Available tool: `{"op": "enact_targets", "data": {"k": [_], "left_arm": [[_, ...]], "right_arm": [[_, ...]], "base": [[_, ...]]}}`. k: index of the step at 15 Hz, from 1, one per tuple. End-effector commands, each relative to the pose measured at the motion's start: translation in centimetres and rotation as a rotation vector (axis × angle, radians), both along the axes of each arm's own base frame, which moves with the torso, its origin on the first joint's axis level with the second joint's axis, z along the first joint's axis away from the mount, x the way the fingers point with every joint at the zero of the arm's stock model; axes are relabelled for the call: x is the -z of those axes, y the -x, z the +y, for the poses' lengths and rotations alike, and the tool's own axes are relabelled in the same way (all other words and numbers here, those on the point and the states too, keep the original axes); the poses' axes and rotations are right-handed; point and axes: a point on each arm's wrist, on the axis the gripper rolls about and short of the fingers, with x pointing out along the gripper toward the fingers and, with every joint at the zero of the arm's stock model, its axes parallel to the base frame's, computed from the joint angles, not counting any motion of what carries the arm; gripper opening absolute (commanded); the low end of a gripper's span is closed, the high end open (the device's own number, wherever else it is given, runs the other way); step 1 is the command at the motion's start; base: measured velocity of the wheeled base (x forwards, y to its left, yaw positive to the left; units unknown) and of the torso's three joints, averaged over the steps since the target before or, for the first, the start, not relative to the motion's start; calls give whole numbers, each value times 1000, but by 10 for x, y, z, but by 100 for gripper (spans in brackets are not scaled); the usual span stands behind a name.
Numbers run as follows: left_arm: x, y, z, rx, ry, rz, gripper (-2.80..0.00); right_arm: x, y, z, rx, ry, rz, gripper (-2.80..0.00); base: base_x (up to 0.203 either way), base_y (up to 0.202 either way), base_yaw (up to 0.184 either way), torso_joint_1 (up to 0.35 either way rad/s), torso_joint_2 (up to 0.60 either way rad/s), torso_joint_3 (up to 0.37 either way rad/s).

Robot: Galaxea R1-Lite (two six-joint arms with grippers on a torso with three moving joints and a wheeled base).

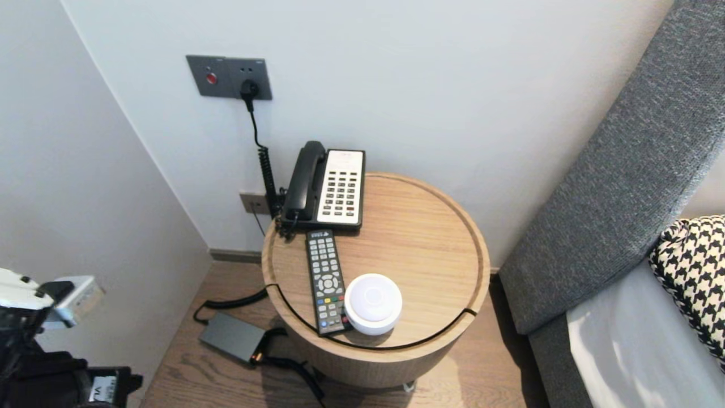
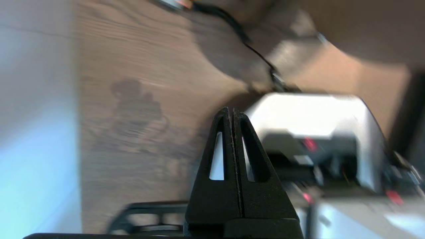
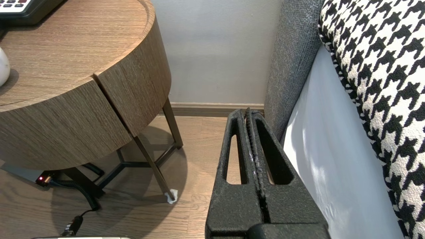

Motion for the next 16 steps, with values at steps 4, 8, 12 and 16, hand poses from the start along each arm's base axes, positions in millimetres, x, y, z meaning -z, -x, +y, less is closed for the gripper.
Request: {"op": "enact_targets", "data": {"k": [4,8,12,16], "left_arm": [[-25,26,40,-215,-14,-185,-280],[-17,64,49,-218,-4,-283,-280],[-3,89,55,-246,-63,-326,-280],[25,109,60,-336,-159,-317,-280]], "right_arm": [[7,-2,0,0,0,25,-280],[7,-2,0,0,0,25,-280],[7,-2,0,0,0,25,-280],[7,-2,0,0,0,25,-280]], "base": [[0,0,0,0,0,0],[0,0,0,0,0,0],[0,0,0,0,0,0],[0,0,0,0,0,0]]}}
